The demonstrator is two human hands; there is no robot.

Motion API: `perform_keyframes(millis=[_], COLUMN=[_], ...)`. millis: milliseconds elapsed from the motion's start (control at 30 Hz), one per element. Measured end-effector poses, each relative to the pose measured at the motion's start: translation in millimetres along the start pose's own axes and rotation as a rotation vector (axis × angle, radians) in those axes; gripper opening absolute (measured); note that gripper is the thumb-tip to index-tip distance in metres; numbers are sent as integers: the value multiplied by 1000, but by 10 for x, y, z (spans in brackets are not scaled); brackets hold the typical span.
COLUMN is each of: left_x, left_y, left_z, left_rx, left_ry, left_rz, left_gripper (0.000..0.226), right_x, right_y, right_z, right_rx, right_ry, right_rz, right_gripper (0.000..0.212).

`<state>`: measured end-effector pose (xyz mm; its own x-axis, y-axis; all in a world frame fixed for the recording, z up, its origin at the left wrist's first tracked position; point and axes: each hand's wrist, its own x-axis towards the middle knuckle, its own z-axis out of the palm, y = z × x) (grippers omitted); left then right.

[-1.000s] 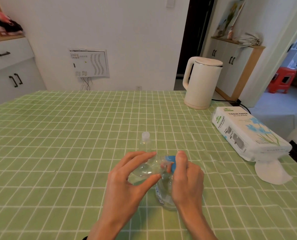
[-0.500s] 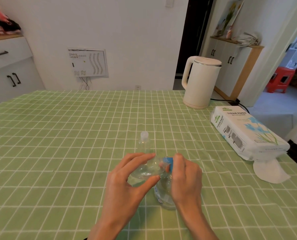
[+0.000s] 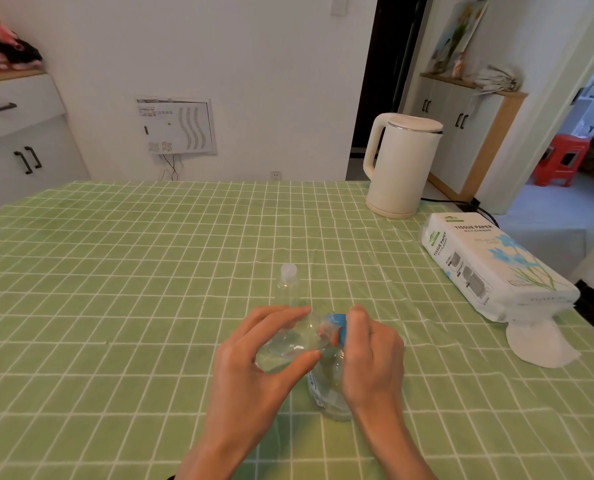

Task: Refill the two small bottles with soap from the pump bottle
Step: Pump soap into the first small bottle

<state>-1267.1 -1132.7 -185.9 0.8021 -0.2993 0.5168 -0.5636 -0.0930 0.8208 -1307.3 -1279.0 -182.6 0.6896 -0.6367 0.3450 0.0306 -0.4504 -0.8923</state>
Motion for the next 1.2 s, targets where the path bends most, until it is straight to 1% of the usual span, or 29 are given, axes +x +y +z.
perform_keyframes(millis=[67, 133, 233, 400, 633, 800, 967, 1200], left_x=[-8, -16, -15, 2, 7, -1, -1, 1], left_y=[-7, -14, -6, 14, 5, 4, 17, 13], left_z=[-9, -10, -2, -3, 0, -15, -16, -13], left_rx=[0, 1, -18, -48, -26, -8, -20, -17], left_ry=[-6, -9, -4, 7, 8, -3, 9, 9], left_rz=[-3, -5, -4, 1, 2, 1, -2, -2], left_gripper=[48, 48, 47, 45, 47, 48, 49, 48], right_x=[9, 10, -13, -30, -12, -8, -34, -40], right_y=[16, 29, 18, -22, 15, -9, -17, -27], right_z=[1, 10, 9, 13, 0, -10, 2, 30], right_rx=[7, -3, 7, -11, 30, 38, 11, -19], right_ry=[-20, -32, -10, 7, -26, -32, 3, 24], right_rz=[-2, -3, 1, -13, -4, -6, -6, -34], right_gripper=[50, 57, 57, 65, 65, 51, 62, 65])
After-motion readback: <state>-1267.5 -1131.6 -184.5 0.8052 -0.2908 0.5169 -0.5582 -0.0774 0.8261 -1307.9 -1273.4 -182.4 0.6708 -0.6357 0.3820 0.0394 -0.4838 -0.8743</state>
